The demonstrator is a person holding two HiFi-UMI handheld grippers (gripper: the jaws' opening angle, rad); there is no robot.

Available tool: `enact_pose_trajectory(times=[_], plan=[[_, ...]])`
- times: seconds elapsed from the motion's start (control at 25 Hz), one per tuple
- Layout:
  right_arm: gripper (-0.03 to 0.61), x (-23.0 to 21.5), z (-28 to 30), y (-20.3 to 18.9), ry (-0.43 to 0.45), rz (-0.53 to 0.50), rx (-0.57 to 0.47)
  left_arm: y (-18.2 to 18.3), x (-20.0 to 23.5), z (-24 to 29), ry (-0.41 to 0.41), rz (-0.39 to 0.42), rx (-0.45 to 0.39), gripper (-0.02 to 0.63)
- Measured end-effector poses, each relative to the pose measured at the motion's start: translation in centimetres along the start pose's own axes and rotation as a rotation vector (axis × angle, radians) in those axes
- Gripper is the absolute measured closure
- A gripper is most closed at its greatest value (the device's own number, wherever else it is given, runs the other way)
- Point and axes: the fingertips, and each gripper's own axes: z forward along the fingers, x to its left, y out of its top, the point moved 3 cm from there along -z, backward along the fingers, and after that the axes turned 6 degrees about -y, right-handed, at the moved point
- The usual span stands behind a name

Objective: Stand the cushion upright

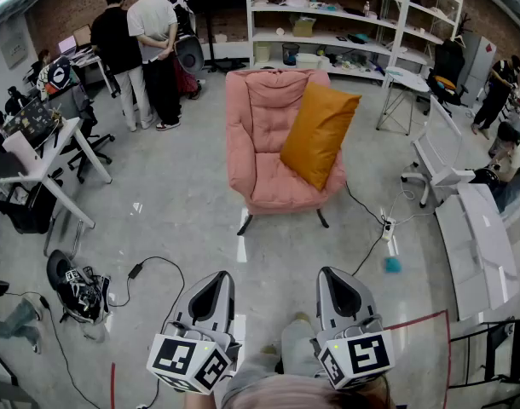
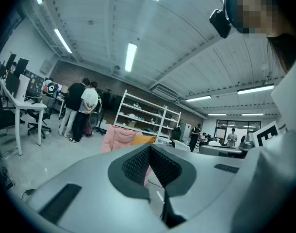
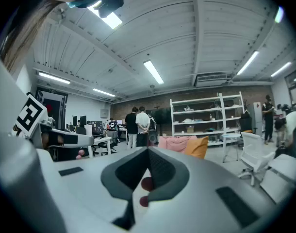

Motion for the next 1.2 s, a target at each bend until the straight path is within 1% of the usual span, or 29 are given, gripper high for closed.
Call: enact_pose_trajectory(times=[0.24,0.4,0.56,0.8,0.92,1.04,1.2], plan=[[0.565,-3.7,1.9,0.1,-0.004,0.029,0.000,-0.2,-1.9,5.1,-0.039,0.022,0.028,0.620],[0.565,-7.5,3.5,0.3,-0.030,0.041,0.000,-0.1,-3.2,9.6,-0.066,0.032,0.040,0.620],[0.565,-11.7,5.2,0.6,-0.057,0.019,-0.010,0.1,-5.0,14.6,-0.097,0.054,0.048,0.620],[0.565,-17.6,6.8,1.6,-0.023,0.075,-0.044,0.4,-8.6,20.6,-0.118,0.086,0.045,0.620],[0.565,-19.6,7.4,1.4,-0.008,0.094,-0.046,-0.1,-9.6,22.0,-0.109,0.072,0.044,0.620],[0.565,-21.4,7.8,1.0,0.004,0.118,-0.045,-0.5,-10.1,23.0,-0.080,0.075,0.053,0.620],[0.565,-22.5,8.9,0.9,0.026,0.148,-0.042,0.0,-9.4,23.6,-0.037,0.076,0.047,0.620]])
